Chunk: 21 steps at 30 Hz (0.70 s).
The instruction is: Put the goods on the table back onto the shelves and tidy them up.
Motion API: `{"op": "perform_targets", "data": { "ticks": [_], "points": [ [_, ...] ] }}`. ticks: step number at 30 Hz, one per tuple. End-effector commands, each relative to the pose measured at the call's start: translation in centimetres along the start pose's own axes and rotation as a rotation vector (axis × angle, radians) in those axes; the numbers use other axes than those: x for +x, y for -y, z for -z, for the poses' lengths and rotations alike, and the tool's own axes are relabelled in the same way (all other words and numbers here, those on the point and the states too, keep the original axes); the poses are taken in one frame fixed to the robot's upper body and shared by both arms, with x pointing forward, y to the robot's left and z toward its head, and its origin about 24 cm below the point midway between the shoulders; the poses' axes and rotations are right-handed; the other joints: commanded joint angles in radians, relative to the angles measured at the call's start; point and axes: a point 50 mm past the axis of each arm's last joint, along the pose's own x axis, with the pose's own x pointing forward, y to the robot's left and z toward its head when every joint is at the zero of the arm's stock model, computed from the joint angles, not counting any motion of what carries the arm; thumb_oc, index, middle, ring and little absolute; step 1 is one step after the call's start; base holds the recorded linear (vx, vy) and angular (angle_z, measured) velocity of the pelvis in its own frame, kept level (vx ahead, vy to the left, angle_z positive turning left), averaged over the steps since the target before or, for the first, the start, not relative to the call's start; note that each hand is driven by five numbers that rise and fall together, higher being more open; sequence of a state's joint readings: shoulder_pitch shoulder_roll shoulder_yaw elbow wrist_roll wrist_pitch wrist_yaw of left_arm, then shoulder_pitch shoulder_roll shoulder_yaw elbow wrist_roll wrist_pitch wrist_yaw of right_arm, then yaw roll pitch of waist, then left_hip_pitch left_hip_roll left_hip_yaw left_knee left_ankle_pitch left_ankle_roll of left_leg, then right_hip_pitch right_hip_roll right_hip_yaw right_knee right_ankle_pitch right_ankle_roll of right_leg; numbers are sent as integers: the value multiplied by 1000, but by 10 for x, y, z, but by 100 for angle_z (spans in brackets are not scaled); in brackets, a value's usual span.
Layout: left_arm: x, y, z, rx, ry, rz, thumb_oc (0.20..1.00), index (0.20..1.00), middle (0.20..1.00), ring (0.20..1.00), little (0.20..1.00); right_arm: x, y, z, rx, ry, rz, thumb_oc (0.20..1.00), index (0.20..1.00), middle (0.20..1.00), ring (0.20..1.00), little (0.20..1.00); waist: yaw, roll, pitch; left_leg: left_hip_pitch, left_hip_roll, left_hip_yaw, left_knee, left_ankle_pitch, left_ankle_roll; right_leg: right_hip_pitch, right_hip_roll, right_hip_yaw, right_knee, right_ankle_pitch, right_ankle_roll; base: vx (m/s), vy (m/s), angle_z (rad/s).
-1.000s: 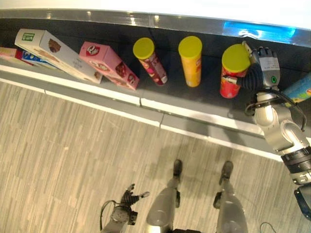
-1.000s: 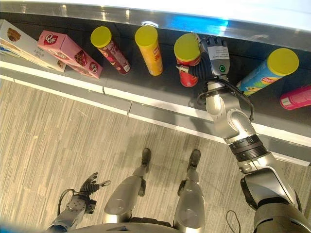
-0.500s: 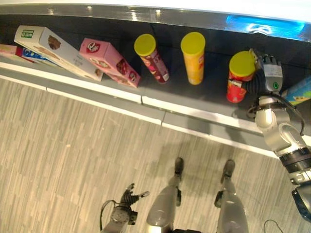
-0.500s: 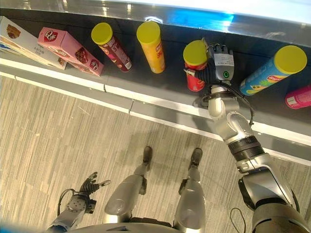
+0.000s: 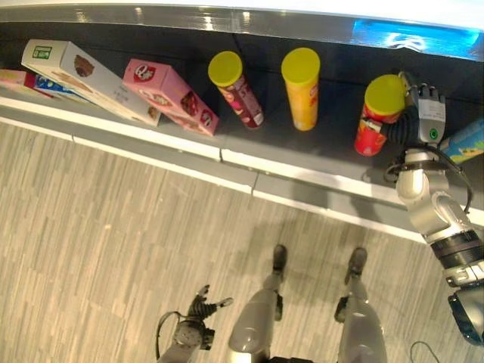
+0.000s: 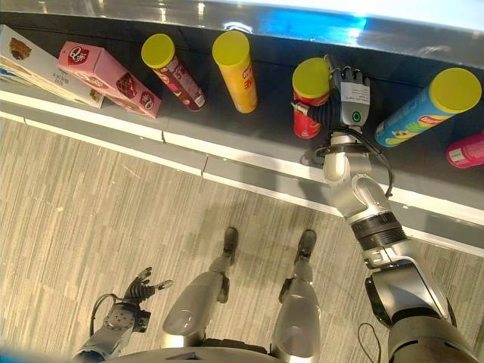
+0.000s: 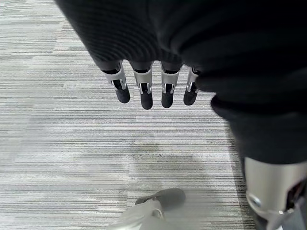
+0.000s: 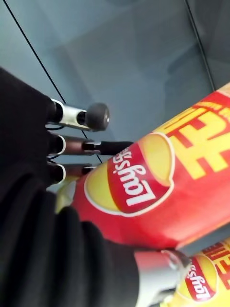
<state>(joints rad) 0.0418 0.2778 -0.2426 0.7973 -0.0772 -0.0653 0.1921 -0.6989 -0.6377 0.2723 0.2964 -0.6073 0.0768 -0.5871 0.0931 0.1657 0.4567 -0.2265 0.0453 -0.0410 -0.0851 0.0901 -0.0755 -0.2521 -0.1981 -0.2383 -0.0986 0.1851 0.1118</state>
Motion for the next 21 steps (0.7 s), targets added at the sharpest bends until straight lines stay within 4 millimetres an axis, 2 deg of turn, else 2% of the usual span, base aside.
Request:
{"op": "perform_targets", "data": {
  "ticks": [1, 18, 19, 21],
  "points": [
    [1, 5, 1, 45, -2, 10, 1000, 1000, 1000, 1000, 1000, 8, 10, 3, 26, -31, 101, 200, 200, 200, 200, 200, 19, -9, -42, -45, 13, -5, 32, -40, -36, 34, -81, 21, 62, -127, 104, 0, 0, 0],
    [2, 8, -3, 38, 6, 7, 1000, 1000, 1000, 1000, 1000, 3, 2, 2, 45, -73, 111, 200, 200, 200, 200, 200, 24, -7, -37, -52, 12, -7, 29, -37, -36, 29, -85, 12, 60, -123, 107, 0, 0, 0],
    [2, 8, -3, 36, 7, 7, 1000, 1000, 1000, 1000, 1000, 3, 2, 2, 54, -75, 117, 1000, 1000, 1000, 1000, 1000, 23, -7, -37, -53, 12, -6, 29, -37, -36, 28, -85, 14, 60, -123, 107, 0, 0, 0],
    [2, 8, -3, 38, 5, 7, 1000, 1000, 1000, 1000, 1000, 3, 2, 0, 65, -76, 127, 1000, 1000, 1000, 1000, 1000, 22, -7, -37, -51, 13, -6, 29, -38, -36, 27, -85, 14, 59, -123, 107, 0, 0, 0]
  ]
}}
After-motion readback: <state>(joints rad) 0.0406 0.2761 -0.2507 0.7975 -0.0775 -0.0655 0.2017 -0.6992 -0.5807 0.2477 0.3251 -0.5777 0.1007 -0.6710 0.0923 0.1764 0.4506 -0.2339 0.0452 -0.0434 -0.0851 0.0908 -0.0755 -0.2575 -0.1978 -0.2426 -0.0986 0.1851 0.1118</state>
